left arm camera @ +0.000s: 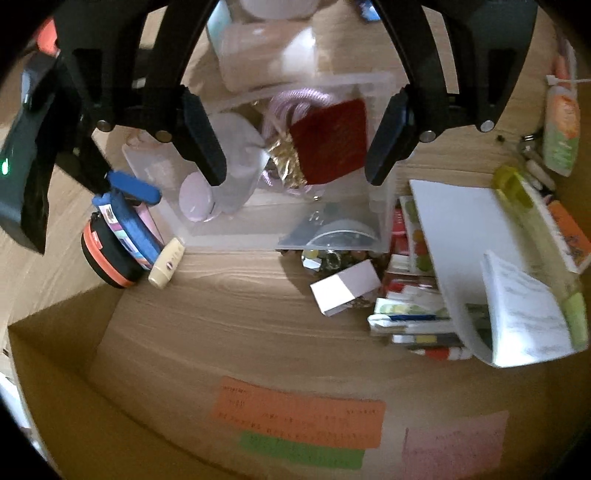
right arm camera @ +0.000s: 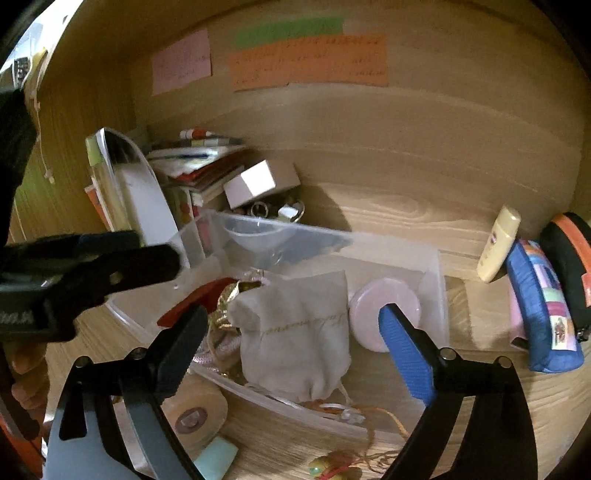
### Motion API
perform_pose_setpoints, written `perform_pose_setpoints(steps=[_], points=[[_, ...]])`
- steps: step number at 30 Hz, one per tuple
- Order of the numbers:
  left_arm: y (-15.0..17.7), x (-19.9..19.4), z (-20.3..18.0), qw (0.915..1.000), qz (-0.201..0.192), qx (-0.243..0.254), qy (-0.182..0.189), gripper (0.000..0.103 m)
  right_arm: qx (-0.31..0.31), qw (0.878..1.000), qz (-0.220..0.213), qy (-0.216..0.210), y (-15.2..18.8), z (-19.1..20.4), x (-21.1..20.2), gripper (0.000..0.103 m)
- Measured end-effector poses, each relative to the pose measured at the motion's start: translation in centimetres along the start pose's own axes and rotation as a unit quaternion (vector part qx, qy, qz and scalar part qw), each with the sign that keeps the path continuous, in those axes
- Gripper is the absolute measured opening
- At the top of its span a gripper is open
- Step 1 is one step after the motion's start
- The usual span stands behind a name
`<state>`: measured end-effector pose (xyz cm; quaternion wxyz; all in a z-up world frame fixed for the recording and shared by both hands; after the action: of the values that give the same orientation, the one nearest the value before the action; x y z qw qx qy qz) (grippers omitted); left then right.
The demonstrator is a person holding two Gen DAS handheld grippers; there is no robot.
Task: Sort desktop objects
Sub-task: 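Lower both pouches into the clear plastic box and open both tools, then grasp the cream tape roll with the left tool while the right tool grasps the small glass jar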
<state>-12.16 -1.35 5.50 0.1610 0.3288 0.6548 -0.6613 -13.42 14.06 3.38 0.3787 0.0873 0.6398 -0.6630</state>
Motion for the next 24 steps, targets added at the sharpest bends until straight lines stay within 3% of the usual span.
perform_pose_setpoints(steps=[4, 10, 13, 18, 20, 24], points=[[0.7, -2.2, 0.9, 1.0000, -0.005, 0.004, -0.006, 0.089, 0.001, 1.000, -0.006, 0.013, -0.8, -0.3, -2.0, 0.093], [2.4, -3.9, 2.2, 0.9996, 0.013, 0.012, -0.022, 0.093, 0.001, 1.000, -0.021, 0.009, -1.0, -1.5, -5.8, 0.095], [3.4, -3.9, 2.7, 0.9993, 0.026, 0.006, -0.026, 0.094, 0.009, 0.999, -0.029, 0.019, -0.5, -2.6, -7.1, 0.102], [5.3, -3.1, 2.1, 0.9982, 0.055, 0.011, -0.020, 0.094, 0.018, 0.998, -0.035, 0.056, 1.4, -4.7, -8.5, 0.103], [6.1, -2.4, 1.4, 0.9970, 0.071, 0.023, -0.019, 0.094, 0.022, 0.996, -0.022, 0.079, 2.6, -5.6, -8.1, 0.103], [7.0, -1.5, -0.2, 0.9950, 0.086, 0.049, -0.011, 0.094, 0.042, 0.995, 0.030, 0.079, 5.4, -7.4, -6.9, 0.102]])
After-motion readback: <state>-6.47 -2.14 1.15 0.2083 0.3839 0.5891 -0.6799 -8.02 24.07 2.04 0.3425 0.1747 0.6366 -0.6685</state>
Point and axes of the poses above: each gripper's, at about its wrist camera, not at the fingertips, and x roughly the way its jaws point, z to its left, y to its underside, the point moved 1 cm from there along x, roughly the way its jaws point, and after that the axes turned 8 degrees about x, right-handed, at the moved point
